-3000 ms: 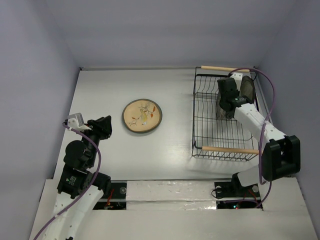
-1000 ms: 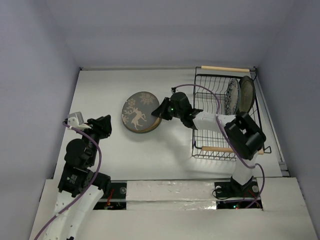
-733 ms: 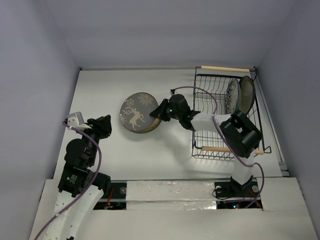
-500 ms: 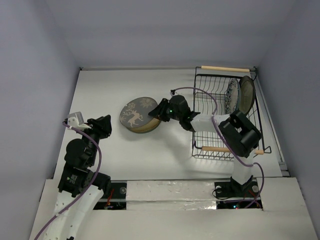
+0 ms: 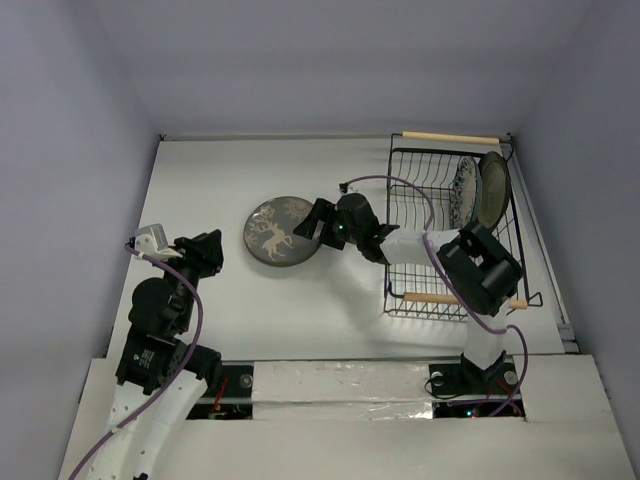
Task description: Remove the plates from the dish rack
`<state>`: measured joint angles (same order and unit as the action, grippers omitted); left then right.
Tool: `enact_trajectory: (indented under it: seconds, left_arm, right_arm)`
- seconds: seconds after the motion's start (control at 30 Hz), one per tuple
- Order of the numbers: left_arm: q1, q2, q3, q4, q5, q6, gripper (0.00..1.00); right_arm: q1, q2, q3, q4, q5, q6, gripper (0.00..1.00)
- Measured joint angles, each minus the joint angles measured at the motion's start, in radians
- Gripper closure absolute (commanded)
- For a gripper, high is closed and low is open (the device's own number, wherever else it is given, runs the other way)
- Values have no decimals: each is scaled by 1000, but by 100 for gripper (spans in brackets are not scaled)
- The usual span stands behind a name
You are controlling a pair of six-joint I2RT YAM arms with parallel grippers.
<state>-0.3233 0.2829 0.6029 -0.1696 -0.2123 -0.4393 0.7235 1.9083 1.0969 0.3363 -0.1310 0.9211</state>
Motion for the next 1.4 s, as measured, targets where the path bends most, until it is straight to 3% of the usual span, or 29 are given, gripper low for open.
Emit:
enact_trajectory:
  seconds: [0.03, 0.17, 0.6, 0.7, 0.73, 0.77, 0.8, 0.83, 1.03, 1.13, 1.23, 1.27, 1.33, 1.4]
  left_arm:
    - [0, 0, 0, 0, 0, 0, 68]
    - [0, -3, 0, 0, 0, 0, 68]
    - [0, -31, 0, 0, 0, 0, 68]
    - [0, -43, 0, 1, 0, 0, 68]
    - [0, -46, 0, 0, 0, 0, 68]
    - [0, -49, 0, 0, 0, 0, 68]
    - [0, -52, 0, 0, 0, 0, 68]
    - [0, -54, 0, 1, 0, 0, 68]
    - [0, -61, 0, 0, 0, 0, 68]
    - [0, -65, 0, 1, 0, 0, 68]
    - [0, -66, 0, 0, 0, 0, 68]
    - [0, -66, 0, 1, 0, 0, 68]
    - [0, -68, 0, 0, 0, 0, 68]
    - [0, -68, 0, 1, 0, 0, 68]
  right_arm:
    - [3, -1, 2, -10, 12, -11, 7]
    - [23, -24, 31, -89, 77, -77, 0]
    - [63, -174, 166, -415, 345, -279, 0]
    - [63, -234, 192, -463, 398, -318, 20]
    - [63, -257, 193, -475, 410, -330, 36]
    - [63, -278, 193, -487, 419, -343, 81]
    - [63, -306, 193, -500, 430, -362, 95]
    - [63, -333, 193, -515, 444, -371, 100]
    - [52, -559, 203, -597, 607, -479, 100]
    - [-22, -676, 211, -625, 661, -525, 100]
    - [-187, -763, 203, -643, 674, -548, 72]
    - [-255, -784, 193, -644, 671, -555, 45]
    - [-373, -805, 172, -655, 661, -572, 31]
    - [-447, -791, 163, -671, 653, -584, 28]
